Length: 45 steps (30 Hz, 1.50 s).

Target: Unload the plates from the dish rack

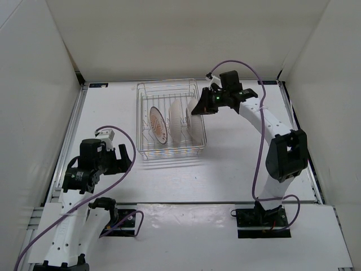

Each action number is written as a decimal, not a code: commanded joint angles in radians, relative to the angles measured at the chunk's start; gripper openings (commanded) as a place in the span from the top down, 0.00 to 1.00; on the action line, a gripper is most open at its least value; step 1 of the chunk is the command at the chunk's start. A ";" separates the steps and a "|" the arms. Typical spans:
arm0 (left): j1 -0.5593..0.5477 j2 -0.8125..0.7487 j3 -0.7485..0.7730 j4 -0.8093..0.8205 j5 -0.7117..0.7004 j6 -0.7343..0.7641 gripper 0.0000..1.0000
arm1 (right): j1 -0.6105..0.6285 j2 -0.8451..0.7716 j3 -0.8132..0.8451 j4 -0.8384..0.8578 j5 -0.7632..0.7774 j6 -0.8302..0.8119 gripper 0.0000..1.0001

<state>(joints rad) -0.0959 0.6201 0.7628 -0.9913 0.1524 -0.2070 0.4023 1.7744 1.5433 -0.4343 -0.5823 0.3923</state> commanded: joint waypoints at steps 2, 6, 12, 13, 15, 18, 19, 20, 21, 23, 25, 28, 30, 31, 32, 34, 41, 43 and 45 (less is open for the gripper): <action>-0.005 -0.002 0.003 -0.004 -0.010 0.001 0.00 | -0.005 0.010 0.083 0.016 0.013 -0.040 0.95; -0.002 -0.002 0.007 -0.006 -0.007 0.001 0.00 | -0.008 0.007 0.127 0.006 0.007 -0.027 0.98; -0.004 -0.008 0.003 -0.003 -0.010 0.001 0.00 | -0.008 -0.015 0.170 0.000 0.009 0.013 1.00; -0.002 -0.007 0.004 -0.004 -0.007 0.001 0.00 | -0.008 -0.021 0.179 0.002 0.009 0.029 1.00; -0.002 -0.006 0.004 -0.001 -0.008 0.001 0.00 | -0.011 -0.042 0.195 0.003 0.016 0.048 1.00; -0.002 -0.006 0.004 -0.004 -0.011 0.001 0.00 | -0.005 -0.064 0.225 0.002 0.024 0.069 1.00; -0.004 -0.005 0.006 -0.004 -0.011 0.001 0.00 | -0.005 -0.073 0.235 -0.004 0.025 0.072 1.00; -0.002 -0.002 0.004 -0.001 -0.010 0.001 0.00 | -0.006 -0.079 0.257 -0.004 0.027 0.079 1.00; -0.004 -0.005 0.004 -0.004 -0.013 0.001 0.00 | -0.006 -0.082 0.268 -0.010 0.027 0.082 1.00; -0.004 -0.005 0.006 -0.003 -0.011 0.001 0.00 | -0.010 -0.096 0.311 -0.029 0.025 0.089 1.00; -0.004 -0.003 0.004 -0.004 -0.008 0.000 0.00 | -0.006 -0.107 0.327 -0.030 0.021 0.092 1.00; -0.004 -0.005 0.003 -0.004 -0.013 0.000 0.00 | -0.011 -0.122 0.339 -0.015 0.012 0.118 1.00; -0.004 -0.005 0.003 -0.004 -0.011 0.001 0.00 | -0.011 -0.135 0.340 -0.001 0.009 0.131 1.00; -0.004 -0.006 0.003 -0.004 -0.016 0.000 0.00 | -0.013 -0.135 0.339 0.003 0.009 0.135 1.00; -0.002 -0.003 0.004 -0.004 -0.016 0.001 0.00 | -0.016 -0.136 0.336 0.009 0.007 0.141 1.00; -0.002 -0.008 0.004 -0.006 -0.013 0.001 0.00 | -0.014 -0.139 0.327 0.012 0.002 0.146 1.00; -0.004 -0.002 0.003 -0.004 -0.019 0.001 0.00 | -0.028 -0.205 0.385 -0.131 0.197 0.012 1.00; -0.002 0.001 0.004 -0.007 -0.017 0.001 0.00 | -0.029 -0.231 0.437 -0.257 0.336 -0.064 1.00; -0.004 0.003 0.004 -0.004 -0.017 0.001 0.00 | -0.031 -0.240 0.443 -0.337 0.402 -0.120 1.00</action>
<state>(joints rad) -0.0959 0.6205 0.7628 -0.9916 0.1410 -0.2070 0.3851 1.6493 1.8835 -0.7322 -0.3439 0.4004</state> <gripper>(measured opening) 0.997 0.067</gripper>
